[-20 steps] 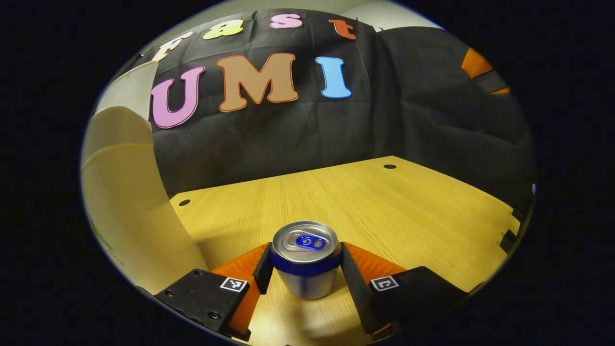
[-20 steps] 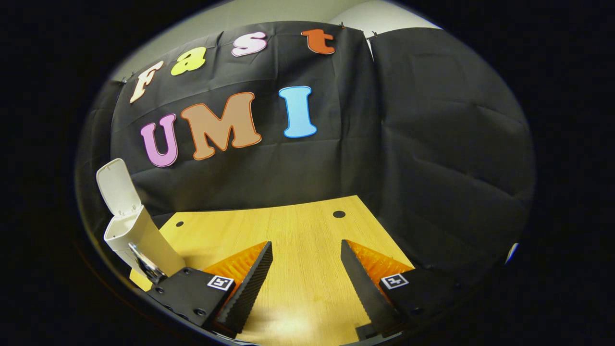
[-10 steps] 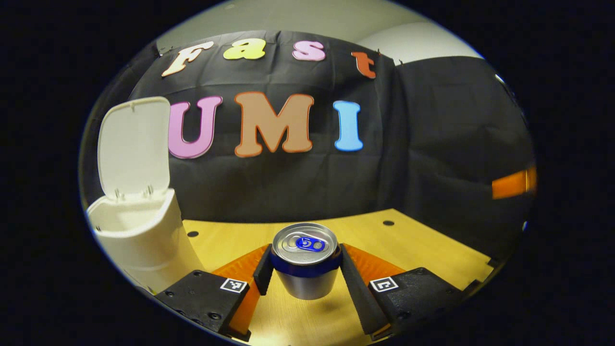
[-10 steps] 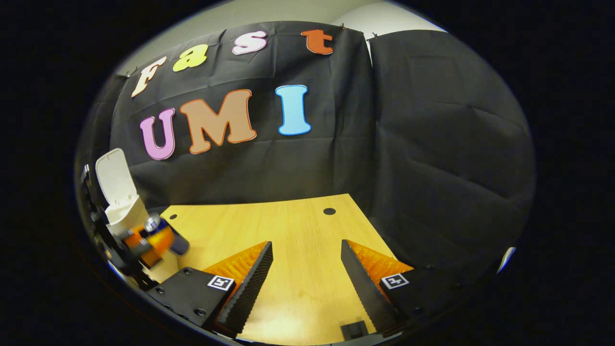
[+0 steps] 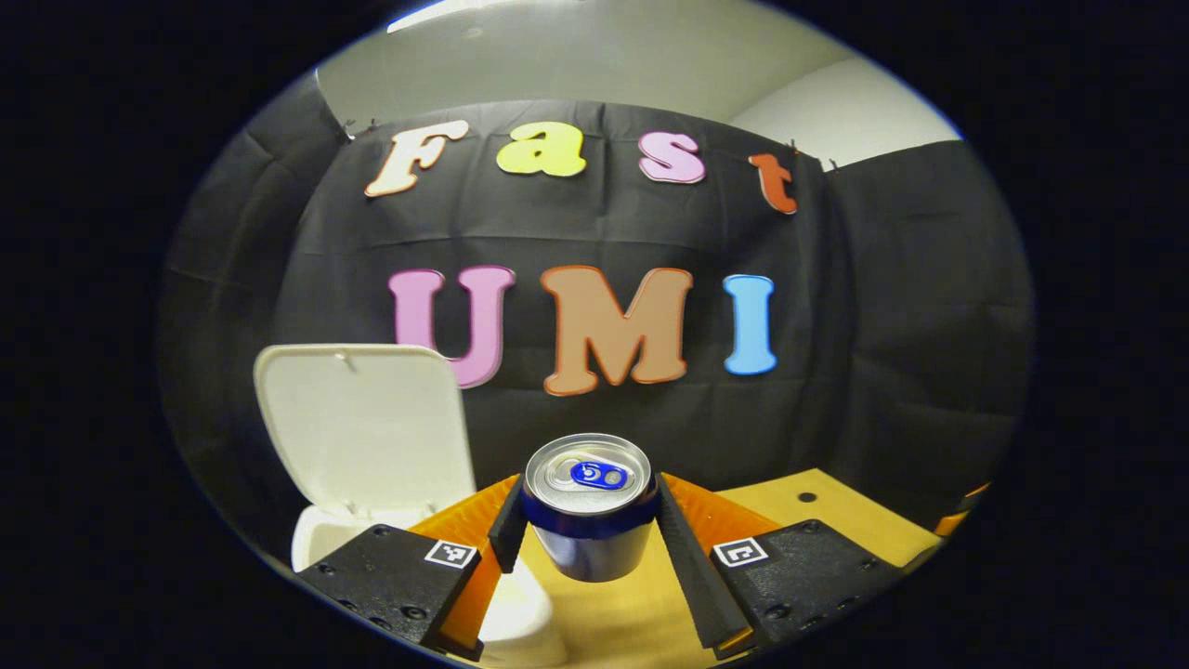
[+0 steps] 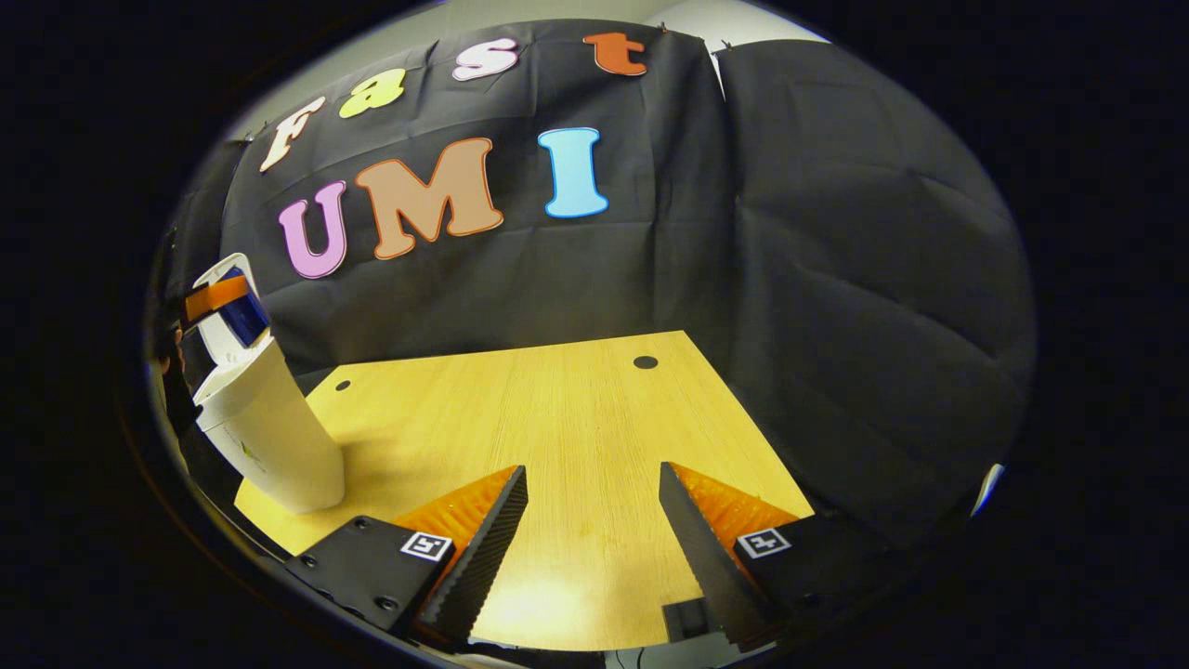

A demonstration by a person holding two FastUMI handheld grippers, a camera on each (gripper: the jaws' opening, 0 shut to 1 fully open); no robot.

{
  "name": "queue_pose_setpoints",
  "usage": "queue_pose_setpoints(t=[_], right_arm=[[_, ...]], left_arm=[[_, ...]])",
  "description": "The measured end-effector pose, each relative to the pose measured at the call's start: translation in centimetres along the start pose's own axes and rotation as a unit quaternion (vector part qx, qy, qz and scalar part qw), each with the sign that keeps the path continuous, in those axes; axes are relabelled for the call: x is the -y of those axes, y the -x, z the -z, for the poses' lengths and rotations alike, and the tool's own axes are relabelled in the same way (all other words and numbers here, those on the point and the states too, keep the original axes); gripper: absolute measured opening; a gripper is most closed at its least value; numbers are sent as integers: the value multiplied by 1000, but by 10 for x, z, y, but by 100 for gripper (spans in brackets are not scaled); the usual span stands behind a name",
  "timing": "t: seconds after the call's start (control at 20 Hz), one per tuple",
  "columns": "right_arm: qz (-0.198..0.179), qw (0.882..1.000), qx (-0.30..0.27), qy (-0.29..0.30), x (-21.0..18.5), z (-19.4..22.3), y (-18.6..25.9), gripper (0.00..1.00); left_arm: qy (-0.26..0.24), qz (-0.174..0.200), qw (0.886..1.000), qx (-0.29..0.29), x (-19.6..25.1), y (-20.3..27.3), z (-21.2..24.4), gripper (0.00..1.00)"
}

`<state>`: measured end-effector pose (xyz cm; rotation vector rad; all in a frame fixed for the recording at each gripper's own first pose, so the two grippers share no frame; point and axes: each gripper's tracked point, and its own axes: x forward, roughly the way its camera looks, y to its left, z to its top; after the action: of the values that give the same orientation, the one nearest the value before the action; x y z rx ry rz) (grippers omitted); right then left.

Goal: Press the lid of the desktop garbage bin to open it, pick up the crumpled paper on the desktop and throw it into the bin, then pick up the pop can on the desktop and drop it into the bin, and finally close the garbage bin lid.

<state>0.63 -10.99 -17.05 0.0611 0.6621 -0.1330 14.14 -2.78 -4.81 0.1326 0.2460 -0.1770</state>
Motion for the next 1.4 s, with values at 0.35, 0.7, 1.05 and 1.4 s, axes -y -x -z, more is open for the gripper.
queue_pose_setpoints(t=[0.35, 0.7, 1.05, 1.4], right_arm=[[-20, 1000, 4, 2, -5, -9, -18, 95], [-18, 1000, 3, -12, 12, -6, -21, 95], [-1, 999, -10, -48, 39, 9, -20, 95], [0, 998, -15, -59, 48, 19, -16, 96]], left_arm=[[19, -96, 994, -46, -99, 18, 34, 77], [48, -137, 986, -82, -128, 37, 73, 80], [19, -139, 989, -45, -133, 30, 22, 92], [3, -134, 991, 13, -136, 4, -62, 91]])
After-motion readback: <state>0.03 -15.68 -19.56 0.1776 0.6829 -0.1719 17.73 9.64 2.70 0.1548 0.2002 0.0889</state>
